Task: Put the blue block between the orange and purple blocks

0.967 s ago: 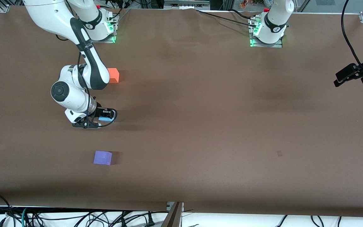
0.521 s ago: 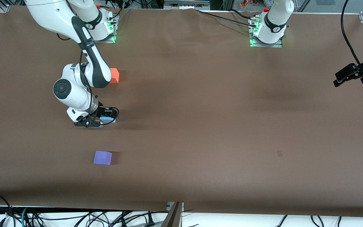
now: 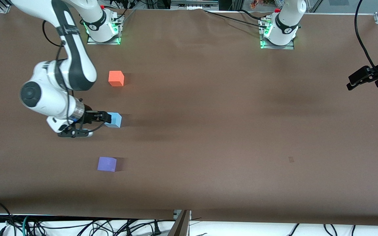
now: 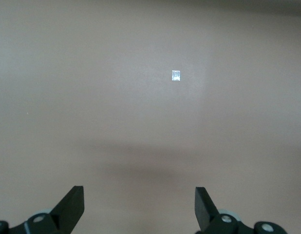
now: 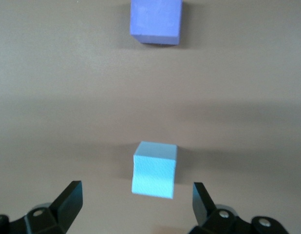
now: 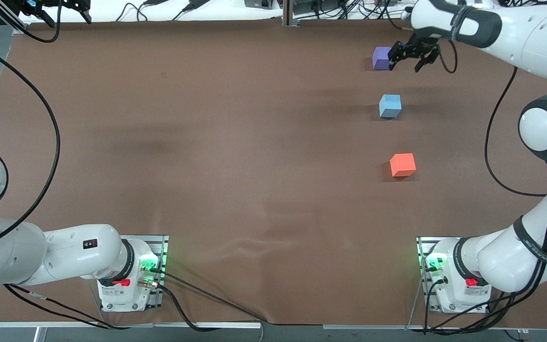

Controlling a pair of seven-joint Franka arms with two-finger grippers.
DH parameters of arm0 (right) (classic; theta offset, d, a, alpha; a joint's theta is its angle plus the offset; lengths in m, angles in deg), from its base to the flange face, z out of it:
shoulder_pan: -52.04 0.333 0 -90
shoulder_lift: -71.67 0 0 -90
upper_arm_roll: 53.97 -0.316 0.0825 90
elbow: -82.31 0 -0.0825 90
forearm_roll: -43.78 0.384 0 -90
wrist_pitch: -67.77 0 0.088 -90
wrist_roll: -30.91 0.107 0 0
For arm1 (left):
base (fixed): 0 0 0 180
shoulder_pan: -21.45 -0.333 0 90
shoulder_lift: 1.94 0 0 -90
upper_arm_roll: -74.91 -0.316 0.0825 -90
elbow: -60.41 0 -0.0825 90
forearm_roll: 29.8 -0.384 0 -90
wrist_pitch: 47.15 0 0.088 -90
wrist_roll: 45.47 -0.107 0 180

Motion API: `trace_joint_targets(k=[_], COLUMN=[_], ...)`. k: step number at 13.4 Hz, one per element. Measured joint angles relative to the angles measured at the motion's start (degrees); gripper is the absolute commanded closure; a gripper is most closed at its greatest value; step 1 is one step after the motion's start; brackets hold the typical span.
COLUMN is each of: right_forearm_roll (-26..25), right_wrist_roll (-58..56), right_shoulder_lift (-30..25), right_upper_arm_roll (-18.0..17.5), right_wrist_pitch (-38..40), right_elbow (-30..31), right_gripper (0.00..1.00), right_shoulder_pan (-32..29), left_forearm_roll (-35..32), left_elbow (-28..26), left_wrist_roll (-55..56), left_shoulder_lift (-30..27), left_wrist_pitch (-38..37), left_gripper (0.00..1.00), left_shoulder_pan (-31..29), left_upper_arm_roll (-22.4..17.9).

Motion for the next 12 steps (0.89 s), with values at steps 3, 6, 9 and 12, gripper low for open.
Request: trace_joint_targets(k=[3, 6, 9, 12], right_forearm_roll=[-3.45, -3.67, -5.87, -13.3], right_wrist_roll=[-0.02, -0.1, -0.1, -0.25], right_shoulder_lift=[-0.2, -1.1, -4.52, -8.14], right_upper_arm_roll=[1.72, 4.72, 4.99, -1.9], right_wrist_pitch=[10.61, 21.52, 26.59, 28.26], right_elbow=[-8.24, -16.26, -19.41, -19.26], right_gripper=[0.0, 0.0, 0.0, 0.0], right_shoulder_pan=[0.05, -0.06, -1.0, -5.36], left_forearm_roll=[0.0, 0.0, 0.0, 0.0], left_elbow=[0.0, 0.0, 0.0, 0.01], left_wrist_roll=[0.0, 0.0, 0.0, 0.0], left_shoulder_lift=[0.0, 0.0, 0.0, 0.0], left_wrist_pitch=[-0.15, -0.23, -0.26, -0.27], left_gripper=[0.0, 0.0, 0.0, 0.0], left_shoulder_pan=[0.0, 0.01, 0.01, 0.02], left_upper_arm_roll=[0.0, 0.01, 0.01, 0.02])
